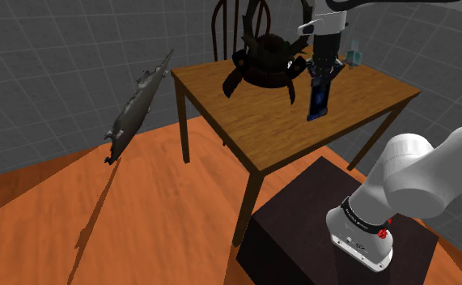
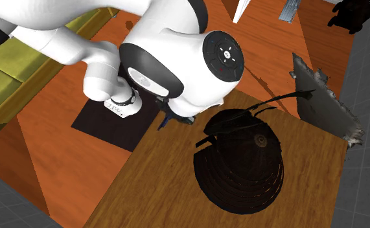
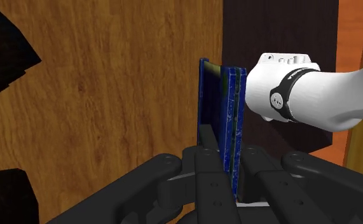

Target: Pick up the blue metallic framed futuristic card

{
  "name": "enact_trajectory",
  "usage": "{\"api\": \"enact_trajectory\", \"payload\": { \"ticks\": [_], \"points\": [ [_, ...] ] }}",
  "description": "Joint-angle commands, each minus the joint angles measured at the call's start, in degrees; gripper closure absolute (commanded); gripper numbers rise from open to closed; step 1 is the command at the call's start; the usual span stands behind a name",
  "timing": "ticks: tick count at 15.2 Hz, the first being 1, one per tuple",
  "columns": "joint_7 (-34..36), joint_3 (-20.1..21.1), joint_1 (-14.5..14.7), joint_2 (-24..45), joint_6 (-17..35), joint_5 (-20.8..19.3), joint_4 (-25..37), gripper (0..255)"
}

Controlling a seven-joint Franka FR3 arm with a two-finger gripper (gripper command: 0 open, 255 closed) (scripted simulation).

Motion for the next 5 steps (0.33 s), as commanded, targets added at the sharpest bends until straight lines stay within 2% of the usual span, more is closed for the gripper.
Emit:
{"api": "enact_trajectory", "payload": {
  "ticks": [1, 5],
  "points": [
    [0.0, 0.3, 0.1, -0.1, -1.6, 0.1, 1.5, 255],
    [-0.1, 0.5, 0.2, 0.1, -3.3, 0.3, 3.3, 255]
  ]
}}
